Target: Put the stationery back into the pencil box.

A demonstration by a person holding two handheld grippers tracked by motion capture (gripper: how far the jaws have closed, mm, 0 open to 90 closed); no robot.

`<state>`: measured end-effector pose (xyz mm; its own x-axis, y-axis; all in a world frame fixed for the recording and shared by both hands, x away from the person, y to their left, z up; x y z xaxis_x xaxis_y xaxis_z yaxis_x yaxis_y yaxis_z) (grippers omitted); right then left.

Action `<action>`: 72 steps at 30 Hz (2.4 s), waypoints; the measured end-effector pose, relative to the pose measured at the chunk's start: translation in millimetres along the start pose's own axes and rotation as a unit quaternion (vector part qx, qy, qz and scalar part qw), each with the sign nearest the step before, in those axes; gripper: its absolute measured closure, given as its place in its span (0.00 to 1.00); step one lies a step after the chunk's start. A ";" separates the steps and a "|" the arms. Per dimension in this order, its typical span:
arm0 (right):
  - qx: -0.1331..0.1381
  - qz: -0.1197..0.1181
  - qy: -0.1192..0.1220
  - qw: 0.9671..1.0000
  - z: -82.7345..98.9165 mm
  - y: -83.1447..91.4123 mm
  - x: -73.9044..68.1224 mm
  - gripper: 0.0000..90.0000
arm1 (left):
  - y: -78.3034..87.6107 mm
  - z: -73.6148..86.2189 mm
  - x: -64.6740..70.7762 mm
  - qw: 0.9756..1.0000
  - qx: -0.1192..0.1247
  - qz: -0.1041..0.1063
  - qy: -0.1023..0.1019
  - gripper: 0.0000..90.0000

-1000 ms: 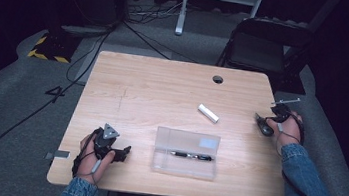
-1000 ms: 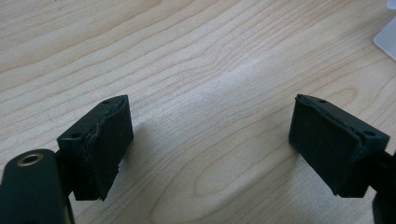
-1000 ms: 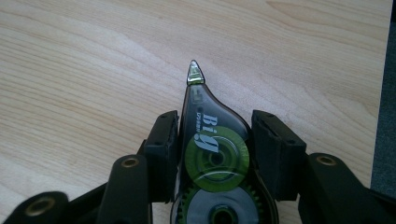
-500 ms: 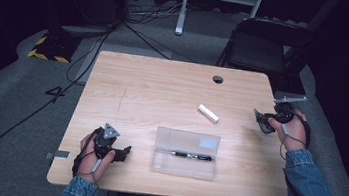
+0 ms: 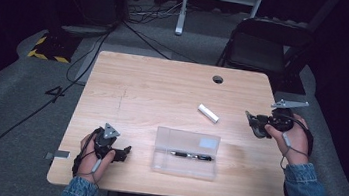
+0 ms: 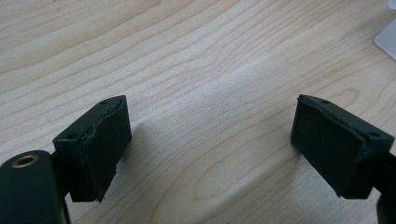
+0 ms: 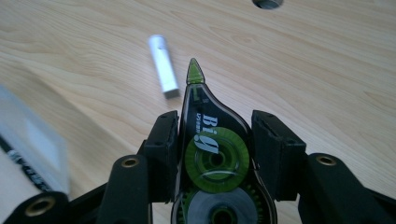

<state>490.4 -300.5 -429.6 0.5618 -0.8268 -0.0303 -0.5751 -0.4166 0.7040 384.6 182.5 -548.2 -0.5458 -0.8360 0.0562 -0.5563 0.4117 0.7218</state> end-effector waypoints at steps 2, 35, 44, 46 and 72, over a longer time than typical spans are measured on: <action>0.002 -0.003 0.003 1.000 -0.7 2.1 -4.9 0.59 | 0.0 0.0 0.0 1.000 0.000 0.000 0.000 0.14; 0.010 -0.122 0.137 0.983 -5.3 15.5 -121.9 0.59 | 0.0 0.0 0.0 1.000 0.000 0.000 0.000 0.14; -0.002 -0.148 0.168 0.975 -0.4 5.5 -142.1 0.59 | -0.4 -0.1 0.2 1.000 0.002 -0.001 0.005 0.14; -0.003 -0.150 0.172 0.974 0.3 4.0 -144.1 0.59 | -0.5 -0.1 -0.7 1.000 0.000 -0.003 0.006 0.12; -0.071 -0.207 0.235 0.947 31.5 -38.9 -180.3 0.59 | -0.4 0.6 -1.1 1.000 -0.001 -0.006 0.013 0.11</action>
<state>392.7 -147.1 -473.9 0.9433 -0.3306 -0.0282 -0.1817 -0.5858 0.7898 385.0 183.5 -548.9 -0.5236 -0.8494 0.0653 -0.5610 0.4014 0.7240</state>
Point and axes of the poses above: each handheld gripper's, and its own axes: y roughly backward along the jaws, z roughly out of its underside, x roughly to its right, the point moved 6 cm from there along -y, roughly forward along the jaws, and after that the axes turned 3 degrees about z, right-handed, at the moved point
